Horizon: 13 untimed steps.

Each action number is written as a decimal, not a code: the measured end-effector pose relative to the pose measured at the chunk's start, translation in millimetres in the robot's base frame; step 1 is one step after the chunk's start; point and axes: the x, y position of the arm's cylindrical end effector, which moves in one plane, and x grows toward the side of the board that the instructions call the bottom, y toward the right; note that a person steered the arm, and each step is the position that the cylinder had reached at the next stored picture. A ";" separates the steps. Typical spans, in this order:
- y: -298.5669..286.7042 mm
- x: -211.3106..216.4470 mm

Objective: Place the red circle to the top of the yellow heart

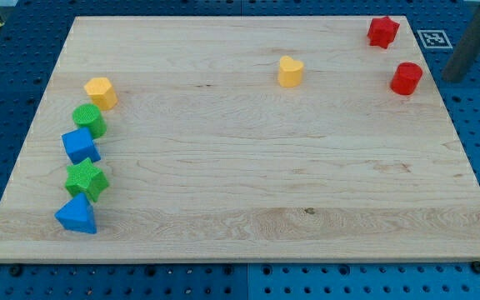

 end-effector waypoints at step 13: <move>-234.1 -16.0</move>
